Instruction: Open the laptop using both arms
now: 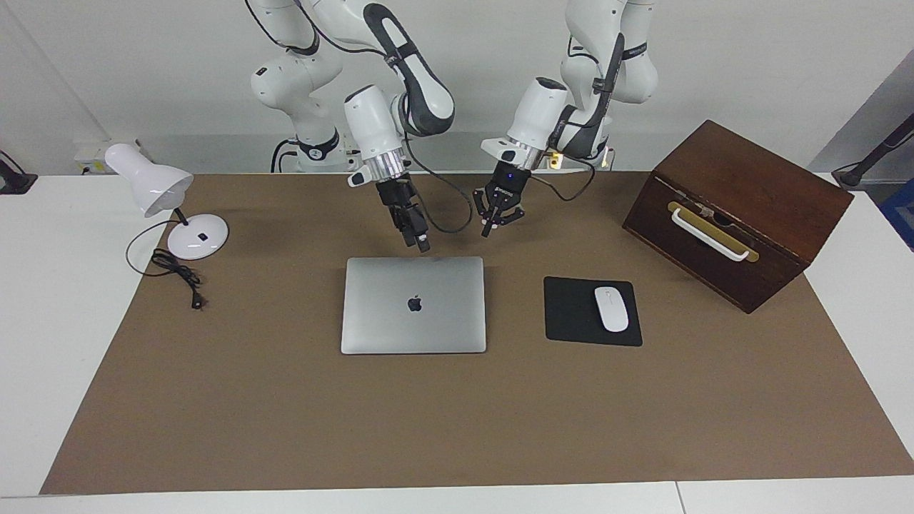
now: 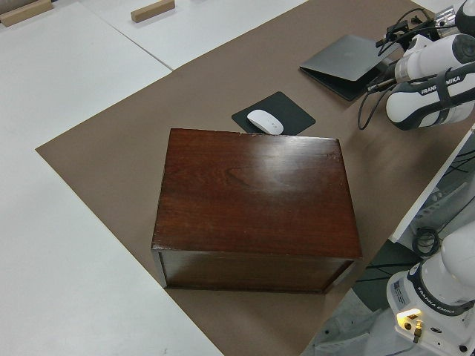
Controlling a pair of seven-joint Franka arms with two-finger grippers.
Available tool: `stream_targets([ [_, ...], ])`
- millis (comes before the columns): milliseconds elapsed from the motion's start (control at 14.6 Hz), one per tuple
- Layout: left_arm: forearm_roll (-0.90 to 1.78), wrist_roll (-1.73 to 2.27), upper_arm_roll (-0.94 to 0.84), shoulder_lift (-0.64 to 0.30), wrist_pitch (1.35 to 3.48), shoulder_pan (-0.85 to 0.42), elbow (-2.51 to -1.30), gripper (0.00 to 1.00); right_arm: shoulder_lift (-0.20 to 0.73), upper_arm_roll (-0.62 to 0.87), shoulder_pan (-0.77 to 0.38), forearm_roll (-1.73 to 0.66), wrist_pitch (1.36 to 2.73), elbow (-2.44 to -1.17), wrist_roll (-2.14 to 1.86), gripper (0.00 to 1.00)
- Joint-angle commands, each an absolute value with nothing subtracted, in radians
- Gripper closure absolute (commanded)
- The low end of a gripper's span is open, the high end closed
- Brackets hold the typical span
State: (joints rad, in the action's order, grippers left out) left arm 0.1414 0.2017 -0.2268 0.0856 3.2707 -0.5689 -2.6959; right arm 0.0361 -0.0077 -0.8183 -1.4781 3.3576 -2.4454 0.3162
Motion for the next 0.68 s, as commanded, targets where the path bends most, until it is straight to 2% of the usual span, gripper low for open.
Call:
stream_targets([
  [0, 0.143, 0.175, -0.221, -0.020, 3.432, -0.575, -2.700, 1.00, 0.048, -0.011, -0.819, -1.511, 3.355, -2.428, 0.282, 0.00],
  [616, 0.150, 0.189, -0.218, -0.094, 3.502, -0.554, -2.637, 1.00, 0.063, -0.011, -0.816, -1.511, 3.356, -2.418, 0.267, 0.00],
])
